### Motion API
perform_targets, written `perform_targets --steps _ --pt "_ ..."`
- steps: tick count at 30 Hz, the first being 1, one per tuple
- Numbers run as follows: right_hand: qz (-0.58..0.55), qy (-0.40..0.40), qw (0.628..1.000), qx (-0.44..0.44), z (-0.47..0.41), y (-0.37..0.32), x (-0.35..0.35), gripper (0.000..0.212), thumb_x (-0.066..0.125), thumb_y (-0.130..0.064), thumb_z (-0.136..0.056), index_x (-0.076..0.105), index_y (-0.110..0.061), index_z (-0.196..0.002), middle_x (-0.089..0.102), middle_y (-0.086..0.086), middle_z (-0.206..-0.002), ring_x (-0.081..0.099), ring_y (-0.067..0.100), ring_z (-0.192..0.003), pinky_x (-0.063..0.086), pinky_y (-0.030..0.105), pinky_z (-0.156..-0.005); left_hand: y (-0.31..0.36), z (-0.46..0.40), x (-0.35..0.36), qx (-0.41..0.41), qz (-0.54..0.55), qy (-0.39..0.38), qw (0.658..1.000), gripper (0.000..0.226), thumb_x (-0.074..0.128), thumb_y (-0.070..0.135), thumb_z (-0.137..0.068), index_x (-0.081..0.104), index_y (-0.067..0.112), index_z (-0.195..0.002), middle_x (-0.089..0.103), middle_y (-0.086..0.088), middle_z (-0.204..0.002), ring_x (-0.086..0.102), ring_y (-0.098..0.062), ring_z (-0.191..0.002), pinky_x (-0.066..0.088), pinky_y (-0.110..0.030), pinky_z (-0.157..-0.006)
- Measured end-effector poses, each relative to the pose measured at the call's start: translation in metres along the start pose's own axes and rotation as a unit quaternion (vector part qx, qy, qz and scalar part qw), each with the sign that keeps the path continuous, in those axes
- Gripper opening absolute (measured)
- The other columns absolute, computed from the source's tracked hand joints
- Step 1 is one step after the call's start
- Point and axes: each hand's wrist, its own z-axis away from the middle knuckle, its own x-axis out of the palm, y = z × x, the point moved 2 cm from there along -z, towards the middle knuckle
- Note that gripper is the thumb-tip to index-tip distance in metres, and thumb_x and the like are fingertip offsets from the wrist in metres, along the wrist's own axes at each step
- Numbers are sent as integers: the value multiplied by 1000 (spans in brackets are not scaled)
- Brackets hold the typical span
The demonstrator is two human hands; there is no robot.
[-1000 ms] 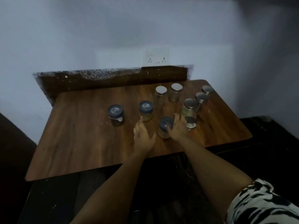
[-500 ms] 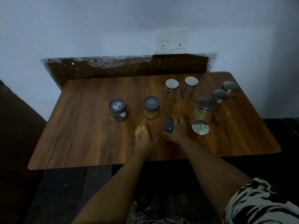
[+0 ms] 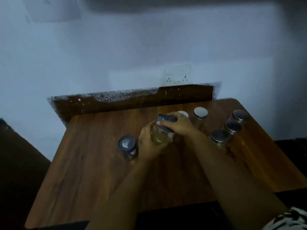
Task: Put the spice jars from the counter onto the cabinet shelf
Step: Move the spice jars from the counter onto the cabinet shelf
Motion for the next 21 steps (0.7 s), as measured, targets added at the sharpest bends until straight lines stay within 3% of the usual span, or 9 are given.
perform_targets --steps 3,5,7,11,13,16,18,20,21 --pt "-220 -46 974 12 -15 -31 7 81 86 -54 -54 58 -26 -125 60 2 -127 67 20 -103 59 31 -75 13 -37 -27 9 47 50 998 80 84 52 -60 48 28 -128 55 8 -126 56 -10 -112 54 -39 -90" --pt "-279 -40 960 -7 -22 -51 12 77 89 -47 -53 61 -26 -122 63 5 -121 70 22 -97 57 29 -63 23 -56 -42 -8 100 44 994 78 84 54 -58 49 30 -123 57 5 -125 58 -13 -112 54 -40 -91" --pt "-307 -20 951 -28 -31 -72 15 74 87 -44 -58 61 -21 -123 68 8 -115 71 25 -94 59 36 -68 28 -72 -55 0 148 18 989 76 79 55 -62 49 26 -126 57 1 -124 58 -18 -113 53 -42 -92" --pt "-416 -37 907 -53 -45 -107 20 45 73 -26 -82 61 -11 -123 72 8 -104 71 22 -88 57 32 -69 19 -103 -80 -119 411 -84 900 57 63 41 -77 52 19 -128 62 -12 -123 60 -28 -113 48 -47 -96" --pt "-398 -21 915 -56 -47 -116 24 47 76 -26 -80 58 -14 -121 70 10 -107 72 22 -87 56 32 -67 16 -110 -82 -154 417 -155 882 53 62 42 -79 56 15 -124 63 -15 -123 61 -28 -113 48 -45 -95" --pt "-341 25 939 -42 -54 -124 31 62 85 -34 -70 54 -17 -120 68 6 -108 73 20 -84 58 31 -62 13 -115 -84 -50 285 -109 951 41 69 39 -83 56 26 -119 64 -6 -117 65 -14 -106 54 -28 -86" --pt "-282 59 957 -41 -58 -129 30 67 87 -41 -62 54 -20 -116 66 2 -107 70 19 -90 59 31 -66 11 -121 -84 54 117 -24 991 61 74 47 -76 48 27 -127 56 3 -121 59 -4 -106 52 -19 -82" --pt "-263 75 961 -44 -63 -134 29 69 87 -47 -53 57 -23 -110 67 0 -107 69 18 -93 60 35 -73 9 -126 -84 70 107 1 992 75 75 52 -70 43 24 -131 51 1 -124 56 -8 -111 52 -24 -86" --pt "-266 74 960 -44 -66 -136 29 69 86 -47 -51 58 -23 -109 67 1 -108 68 20 -95 59 37 -77 10 -128 -89 41 166 -10 985 69 74 49 -71 44 26 -129 53 -1 -124 58 -12 -111 53 -29 -86"
